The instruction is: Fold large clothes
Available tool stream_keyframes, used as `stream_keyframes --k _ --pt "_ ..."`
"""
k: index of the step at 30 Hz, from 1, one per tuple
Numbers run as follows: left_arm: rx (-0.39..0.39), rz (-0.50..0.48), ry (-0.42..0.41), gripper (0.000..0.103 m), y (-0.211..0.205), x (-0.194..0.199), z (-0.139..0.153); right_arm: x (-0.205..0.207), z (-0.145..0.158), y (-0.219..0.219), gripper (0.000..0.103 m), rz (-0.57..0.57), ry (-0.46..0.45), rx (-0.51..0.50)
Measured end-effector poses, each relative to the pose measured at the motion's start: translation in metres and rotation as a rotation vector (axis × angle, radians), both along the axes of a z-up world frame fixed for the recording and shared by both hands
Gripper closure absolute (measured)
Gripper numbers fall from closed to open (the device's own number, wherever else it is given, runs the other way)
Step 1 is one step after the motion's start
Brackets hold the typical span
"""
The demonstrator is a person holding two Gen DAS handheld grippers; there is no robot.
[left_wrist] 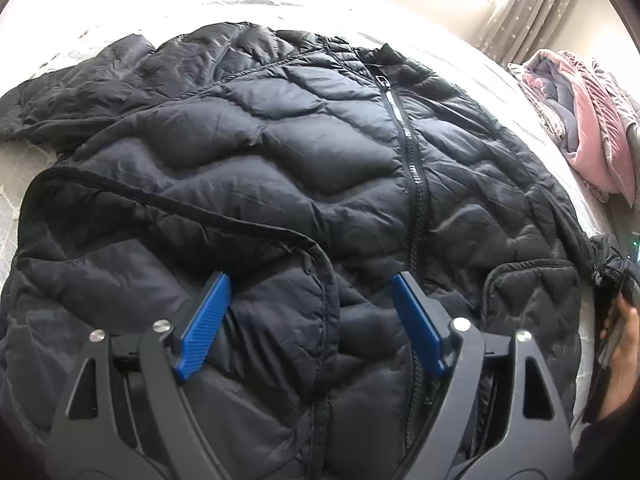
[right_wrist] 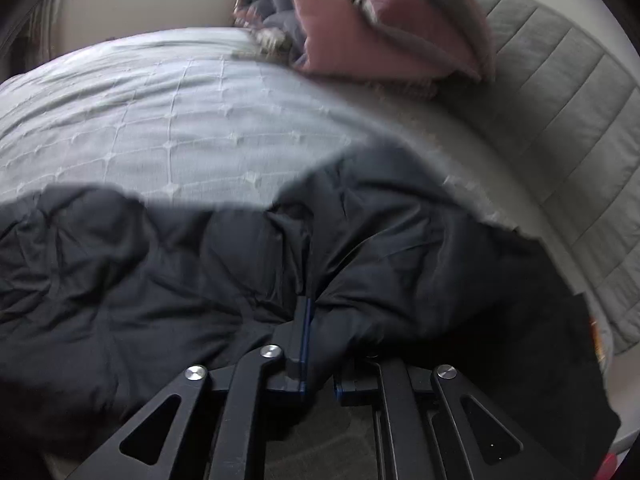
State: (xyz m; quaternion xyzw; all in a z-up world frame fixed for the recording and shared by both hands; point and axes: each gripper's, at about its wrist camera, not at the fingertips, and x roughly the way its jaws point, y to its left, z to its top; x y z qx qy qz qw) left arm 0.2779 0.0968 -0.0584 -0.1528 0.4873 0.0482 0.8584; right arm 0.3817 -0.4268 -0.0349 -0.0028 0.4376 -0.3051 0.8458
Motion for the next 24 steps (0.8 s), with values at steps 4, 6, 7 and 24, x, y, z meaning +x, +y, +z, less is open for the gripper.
stream_keyframes --k 4,6,7,24 --pt "-0.035 0.012 -0.01 0.02 0.004 -0.002 0.002 -0.033 0.065 0.003 0.022 -0.136 -0.296 -0.106" --pt "-0.033 0.008 -0.008 0.02 -0.001 -0.001 0.002 -0.031 0.092 0.026 0.022 -0.059 -0.377 -0.093" --pt "-0.031 0.004 -0.012 0.02 -0.002 -0.001 0.003 -0.025 0.099 0.041 0.022 0.009 -0.387 -0.076" --pt "-0.052 -0.01 -0.01 0.02 0.003 -0.002 0.005 0.141 -0.045 0.291 0.043 0.568 0.082 0.023"
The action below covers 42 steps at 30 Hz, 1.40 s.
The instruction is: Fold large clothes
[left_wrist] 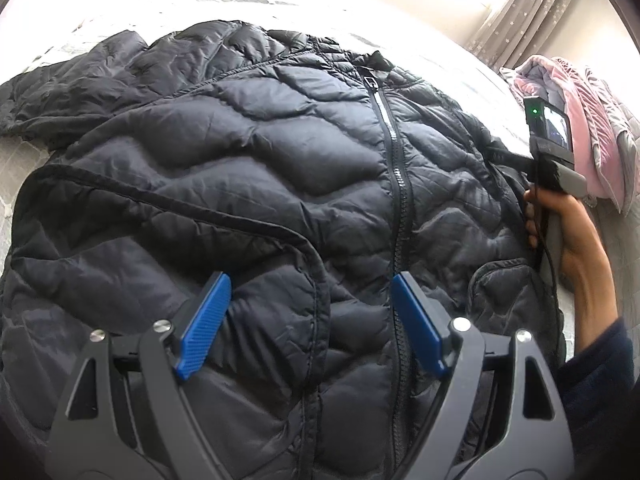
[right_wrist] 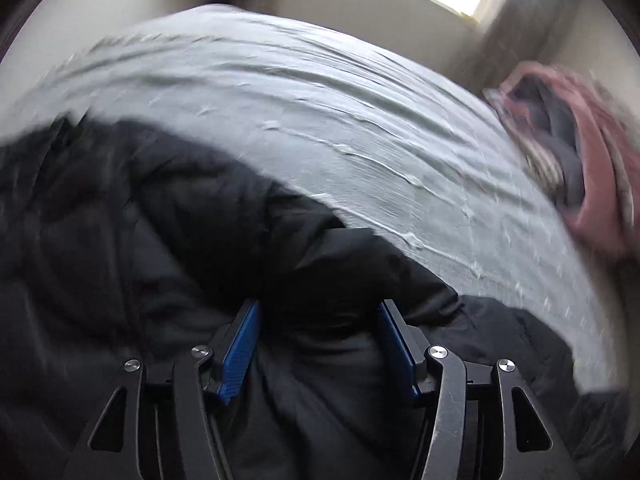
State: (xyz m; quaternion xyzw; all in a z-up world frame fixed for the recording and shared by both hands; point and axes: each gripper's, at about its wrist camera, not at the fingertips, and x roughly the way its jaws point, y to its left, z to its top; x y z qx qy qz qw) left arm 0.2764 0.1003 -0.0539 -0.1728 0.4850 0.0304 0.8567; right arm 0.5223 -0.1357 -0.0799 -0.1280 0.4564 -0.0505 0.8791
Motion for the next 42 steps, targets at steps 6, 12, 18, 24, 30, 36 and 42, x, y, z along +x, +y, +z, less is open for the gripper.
stream_keyframes --k 6,12,18,24,30,36,42 --pt "-0.048 0.01 -0.028 0.02 0.009 -0.004 0.007 -0.045 0.025 0.006 0.043 -0.031 -0.056 -0.109" --pt "-0.019 0.036 -0.086 0.02 0.02 -0.006 0.021 -0.158 0.103 -0.012 0.04 0.008 -0.087 0.218" --pt "0.044 0.005 -0.203 0.013 0.028 -0.017 0.036 -0.284 0.154 -0.014 0.027 0.075 -0.09 0.392" --pt "0.042 0.04 -0.254 0.006 0.062 -0.031 0.057 -0.345 0.159 -0.034 0.016 0.072 -0.162 0.506" --pt "-0.008 0.298 -0.202 0.006 0.157 -0.054 0.058 -0.342 0.102 -0.02 0.015 0.122 -0.042 0.491" --pt "-0.024 0.524 -0.124 0.006 0.252 -0.075 0.048 -0.335 0.089 -0.041 0.015 0.064 -0.033 0.488" --pt "-0.008 0.621 -0.072 0.006 0.326 -0.067 0.036 -0.331 0.083 -0.047 0.015 0.044 -0.036 0.499"
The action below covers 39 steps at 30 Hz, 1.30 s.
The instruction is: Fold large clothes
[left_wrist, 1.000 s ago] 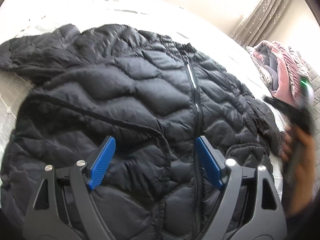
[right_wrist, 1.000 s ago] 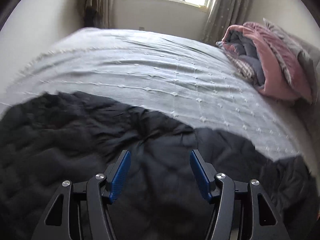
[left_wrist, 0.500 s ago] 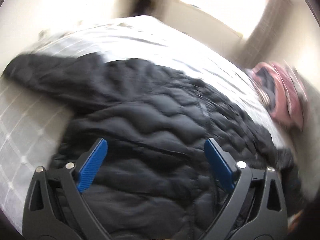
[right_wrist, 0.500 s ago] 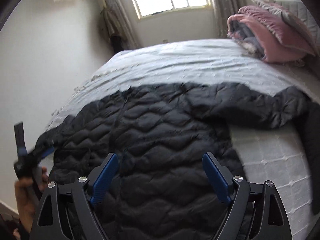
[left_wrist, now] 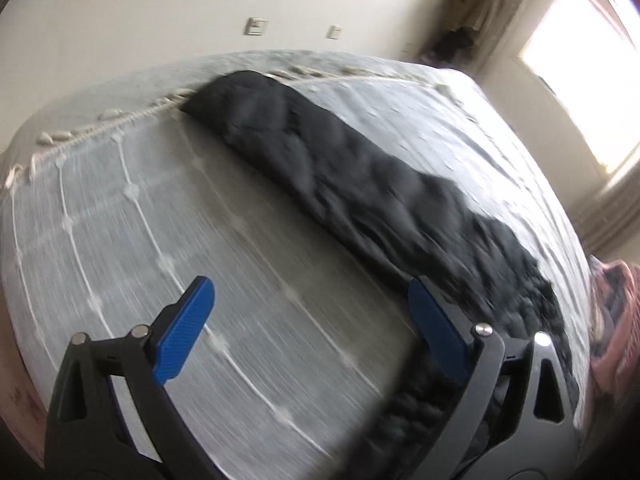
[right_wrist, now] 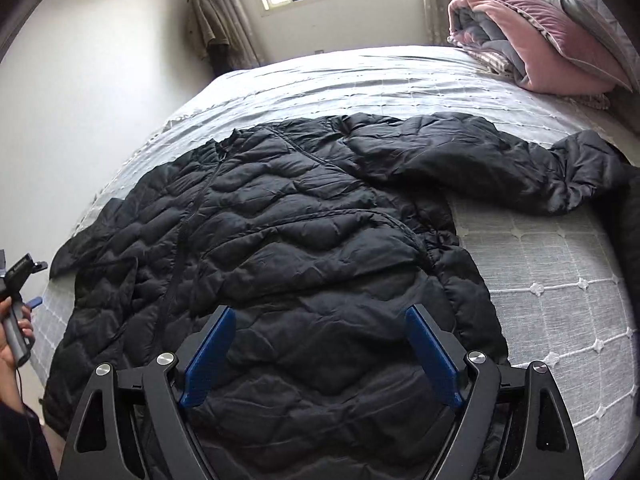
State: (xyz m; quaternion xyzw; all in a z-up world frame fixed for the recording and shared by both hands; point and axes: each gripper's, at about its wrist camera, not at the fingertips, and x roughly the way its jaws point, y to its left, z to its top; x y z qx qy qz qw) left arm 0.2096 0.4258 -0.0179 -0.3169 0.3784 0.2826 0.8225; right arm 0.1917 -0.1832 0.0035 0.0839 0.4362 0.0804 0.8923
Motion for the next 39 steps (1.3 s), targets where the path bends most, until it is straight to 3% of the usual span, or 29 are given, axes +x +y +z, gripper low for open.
stream_keyframes --k 7,13,16,19,21,22,23,25,32,34,37,39 --pt "-0.071 0.043 0.058 0.006 0.061 0.027 -0.031 0.005 -0.016 0.007 0.015 -0.012 0.039 -0.015" --pt "-0.135 0.061 0.061 0.006 0.082 0.055 -0.051 0.0 -0.029 0.008 0.015 -0.037 0.065 -0.011" --pt "-0.068 0.062 0.086 0.006 0.078 0.071 -0.05 -0.005 -0.033 0.004 0.015 -0.056 0.072 -0.004" --pt "-0.061 0.045 0.082 0.006 0.078 0.082 -0.049 -0.007 -0.032 0.003 0.015 -0.062 0.064 -0.005" --pt "-0.056 0.047 0.062 0.021 0.078 0.086 -0.048 -0.007 -0.03 0.002 0.015 -0.066 0.056 -0.005" --pt "-0.053 0.047 0.058 0.043 0.078 0.087 -0.048 -0.006 -0.03 0.002 0.015 -0.067 0.056 -0.002" --pt "-0.052 0.041 0.054 0.072 0.079 0.088 -0.048 -0.006 -0.03 0.001 0.015 -0.068 0.057 0.004" --pt "-0.107 0.025 0.014 0.092 0.084 0.084 -0.049 -0.007 -0.029 0.0 0.015 -0.07 0.054 0.007" --pt "-0.083 0.082 -0.136 0.096 0.087 0.041 -0.023 -0.01 -0.023 -0.005 0.015 -0.06 0.034 0.037" --pt "-0.06 0.086 -0.14 0.096 0.086 0.033 -0.02 -0.01 -0.023 -0.006 0.015 -0.057 0.035 0.045" --pt "-0.123 0.083 -0.136 0.093 0.094 0.029 -0.029 -0.01 -0.021 -0.008 0.015 -0.046 0.034 0.05" --pt "-0.197 0.112 -0.186 0.091 0.103 0.018 -0.034 -0.011 -0.017 -0.01 0.015 -0.045 0.019 0.05"
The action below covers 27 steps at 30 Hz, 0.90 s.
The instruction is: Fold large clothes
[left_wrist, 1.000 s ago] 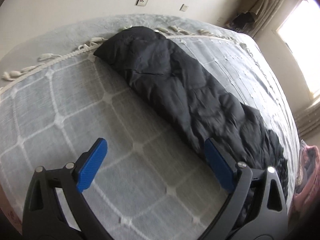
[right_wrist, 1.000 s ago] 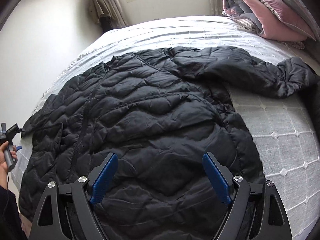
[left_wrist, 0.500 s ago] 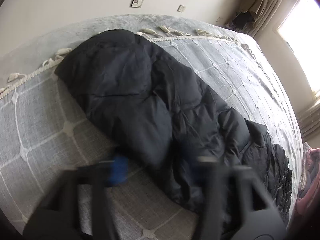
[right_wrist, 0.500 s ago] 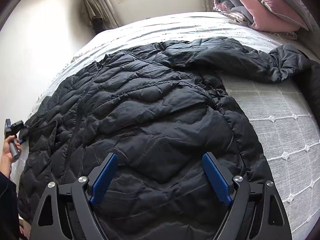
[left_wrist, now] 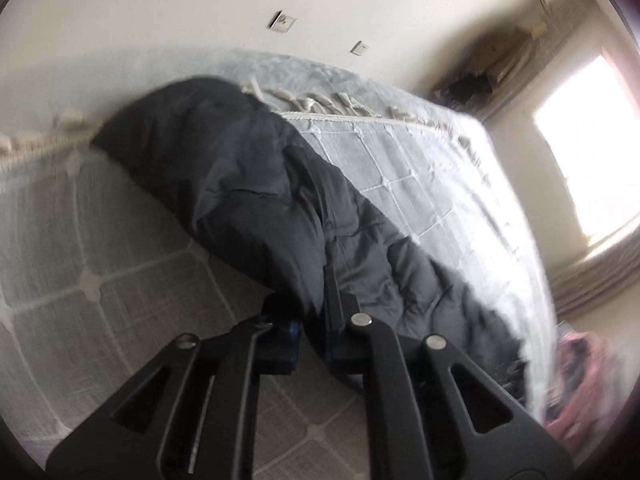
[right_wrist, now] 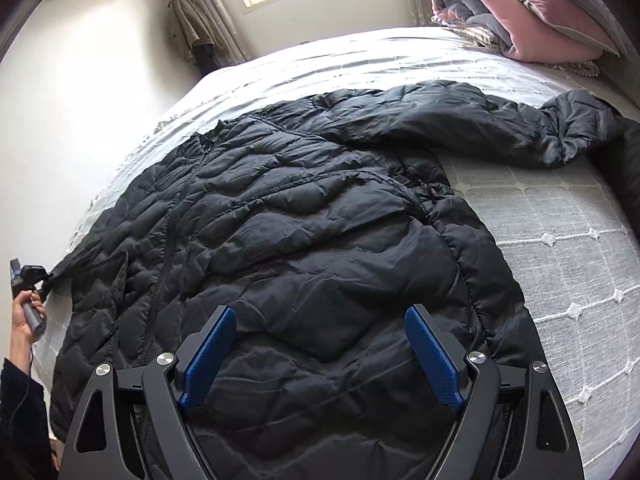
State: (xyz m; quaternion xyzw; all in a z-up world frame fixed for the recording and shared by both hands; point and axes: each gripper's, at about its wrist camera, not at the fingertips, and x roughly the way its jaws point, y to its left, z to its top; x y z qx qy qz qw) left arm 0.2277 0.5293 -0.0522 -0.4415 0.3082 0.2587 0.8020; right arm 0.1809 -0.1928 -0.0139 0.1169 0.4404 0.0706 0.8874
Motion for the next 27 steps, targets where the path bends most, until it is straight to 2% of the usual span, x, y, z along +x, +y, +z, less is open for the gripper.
stream_keyframes --k 2,5,12,14,17,21,23,27 --pt "-0.019 0.015 -0.017 0.08 0.005 -0.005 -0.001 -0.001 0.002 -0.003 0.015 -0.004 -0.009 0.01" --pt "-0.009 0.03 0.0 0.073 0.011 -0.007 -0.001 -0.001 0.002 -0.006 0.015 -0.016 -0.004 0.021" --pt "-0.04 0.055 0.019 0.074 0.019 -0.004 -0.011 0.0 0.002 -0.002 0.015 -0.01 -0.006 0.018" --pt "-0.006 0.05 0.023 0.089 0.018 -0.002 -0.006 -0.001 0.002 -0.002 0.015 -0.008 -0.006 0.018" --pt "0.061 0.026 0.036 0.094 0.012 -0.001 0.007 -0.001 0.001 0.0 0.015 -0.005 -0.001 0.018" --pt "0.136 0.022 0.036 0.096 0.001 0.0 0.031 -0.002 0.003 0.002 0.015 0.002 -0.006 0.02" --pt "0.198 0.011 0.032 0.096 -0.009 0.001 0.047 -0.003 0.004 0.002 0.015 0.003 -0.009 0.025" --pt "0.309 -0.033 -0.014 0.096 -0.038 0.002 0.085 -0.004 0.008 -0.001 0.015 -0.001 -0.014 0.038"
